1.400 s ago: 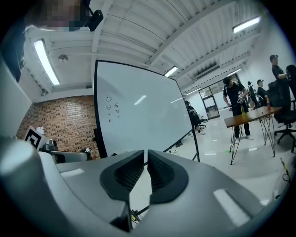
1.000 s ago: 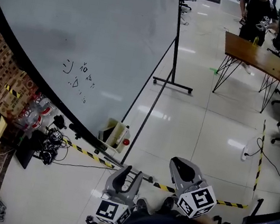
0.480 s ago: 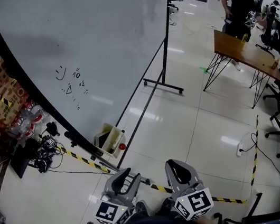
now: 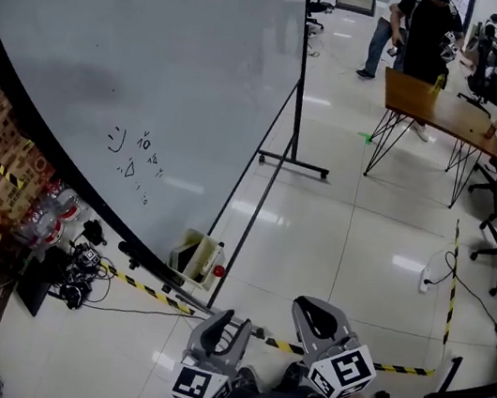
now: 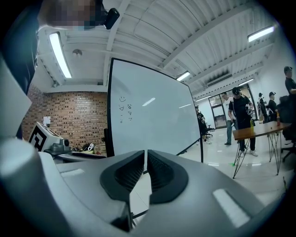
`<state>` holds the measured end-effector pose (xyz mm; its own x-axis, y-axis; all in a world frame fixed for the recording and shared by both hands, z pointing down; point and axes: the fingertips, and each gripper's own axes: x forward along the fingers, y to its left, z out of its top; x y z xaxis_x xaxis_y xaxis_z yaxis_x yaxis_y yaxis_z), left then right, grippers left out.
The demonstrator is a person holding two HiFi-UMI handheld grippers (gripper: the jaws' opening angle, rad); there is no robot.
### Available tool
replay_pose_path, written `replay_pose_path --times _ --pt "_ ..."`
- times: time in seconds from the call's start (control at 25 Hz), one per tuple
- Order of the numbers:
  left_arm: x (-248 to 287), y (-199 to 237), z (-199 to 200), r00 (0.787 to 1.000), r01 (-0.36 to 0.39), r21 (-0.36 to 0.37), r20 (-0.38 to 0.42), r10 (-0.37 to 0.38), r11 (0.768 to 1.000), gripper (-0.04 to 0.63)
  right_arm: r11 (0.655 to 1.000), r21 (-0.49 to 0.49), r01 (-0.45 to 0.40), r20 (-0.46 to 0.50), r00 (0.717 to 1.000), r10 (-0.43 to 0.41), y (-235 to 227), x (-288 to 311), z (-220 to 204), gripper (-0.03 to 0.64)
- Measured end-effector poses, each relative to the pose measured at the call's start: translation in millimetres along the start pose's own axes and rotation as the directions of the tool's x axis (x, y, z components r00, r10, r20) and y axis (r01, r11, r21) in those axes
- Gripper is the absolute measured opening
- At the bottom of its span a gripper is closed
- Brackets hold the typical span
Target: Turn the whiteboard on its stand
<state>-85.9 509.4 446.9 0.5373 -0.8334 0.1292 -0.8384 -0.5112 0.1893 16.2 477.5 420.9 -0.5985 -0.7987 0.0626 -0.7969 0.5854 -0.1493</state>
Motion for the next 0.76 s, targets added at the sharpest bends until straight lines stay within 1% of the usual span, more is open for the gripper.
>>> replay_pose_path --times 0.2,0.32,0.52,0.64,0.76 --pt "1.9 -0.8 -1.2 1.000 -0.006 0.001 -0.005 0.006 1.000 0.144 1.000 -0.001 0.004 0.003 1.000 -0.004 -4.1 -1.2 1.0 0.026" --pt "4.2 -3.9 0.7 1.000 0.003 0.001 0.000 -0.003 1.000 0.144 1.000 -0.008 0.009 0.008 1.000 -0.009 -6.4 -3.1 3.8 0.026" --pt "7.4 -12.9 19.2 0.999 0.013 0.013 0.030 -0.013 1.000 0.144 0.999 -0.040 0.011 0.027 1.000 -0.010 -8.3 -7.6 13.0 0.026" --pt "8.5 -14.3 25.0 0.999 0.023 0.022 0.045 -0.024 0.999 0.144 0.999 -0.038 0.013 0.026 1.000 -0.012 -9.4 -6.8 14.8 0.026" --pt "10.0 -12.4 37.6 0.999 0.011 0.021 0.046 -0.012 1.000 0.144 0.999 -0.038 0.015 0.029 0.999 -0.014 -12.0 -4.0 17.7 0.026"
